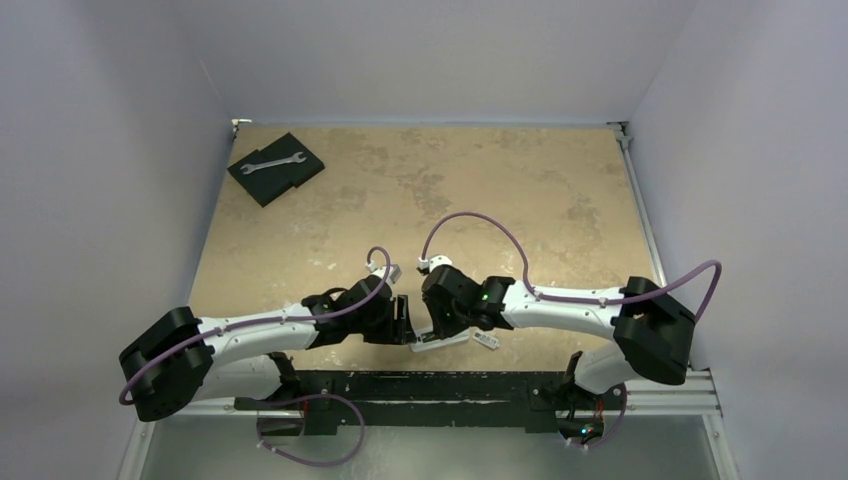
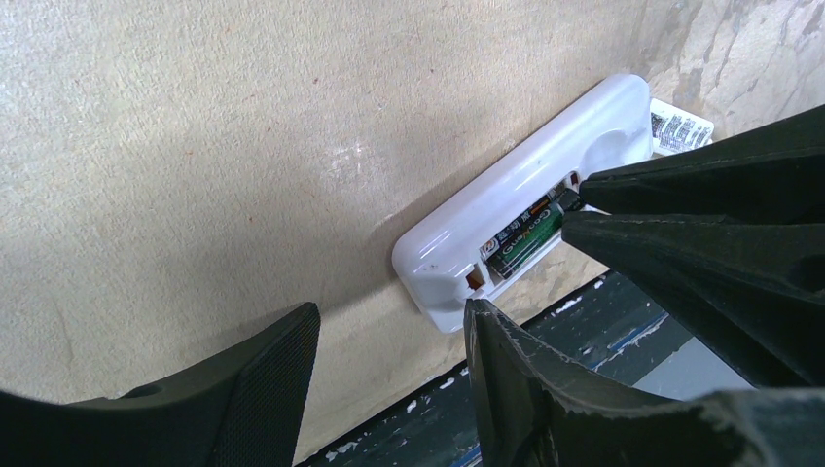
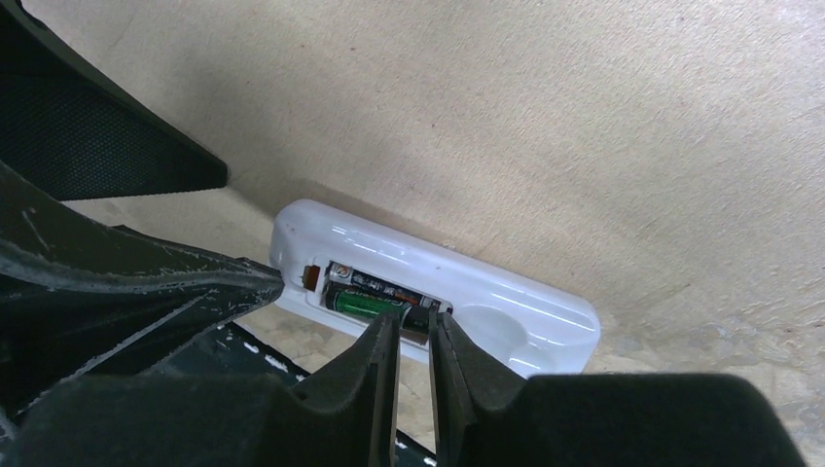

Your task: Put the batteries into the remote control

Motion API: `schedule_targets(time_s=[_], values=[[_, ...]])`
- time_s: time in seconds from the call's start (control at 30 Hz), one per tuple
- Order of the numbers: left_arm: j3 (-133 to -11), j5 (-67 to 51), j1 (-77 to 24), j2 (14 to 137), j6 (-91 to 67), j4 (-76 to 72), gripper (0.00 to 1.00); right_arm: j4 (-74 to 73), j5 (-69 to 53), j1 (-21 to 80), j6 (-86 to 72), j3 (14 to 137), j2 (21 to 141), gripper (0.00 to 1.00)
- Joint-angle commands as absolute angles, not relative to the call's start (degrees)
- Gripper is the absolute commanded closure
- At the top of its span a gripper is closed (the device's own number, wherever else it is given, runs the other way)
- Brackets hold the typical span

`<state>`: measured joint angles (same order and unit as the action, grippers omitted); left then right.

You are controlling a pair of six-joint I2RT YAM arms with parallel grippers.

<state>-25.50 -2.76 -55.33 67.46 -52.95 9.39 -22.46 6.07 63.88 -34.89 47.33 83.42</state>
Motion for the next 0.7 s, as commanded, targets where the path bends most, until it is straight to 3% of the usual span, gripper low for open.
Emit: schedule_targets(time_s=[0.0, 0.43, 0.67], values=[[-25.0, -2.4, -55.7, 67.0, -52.5, 8.5, 0.44, -23.6, 4.4, 64.6, -34.4, 47.0, 82.2, 0.77], [-24.8, -2.4, -55.7, 66.6, -52.4, 8.2, 0.44, -27.3, 5.7, 65.3, -35.6, 46.1, 78.6, 0.81], [-24.5, -2.2, -55.7, 65.9, -52.5, 8.5, 0.44, -27.6, 6.4, 65.4, -35.5, 48.3, 77.9, 0.75]])
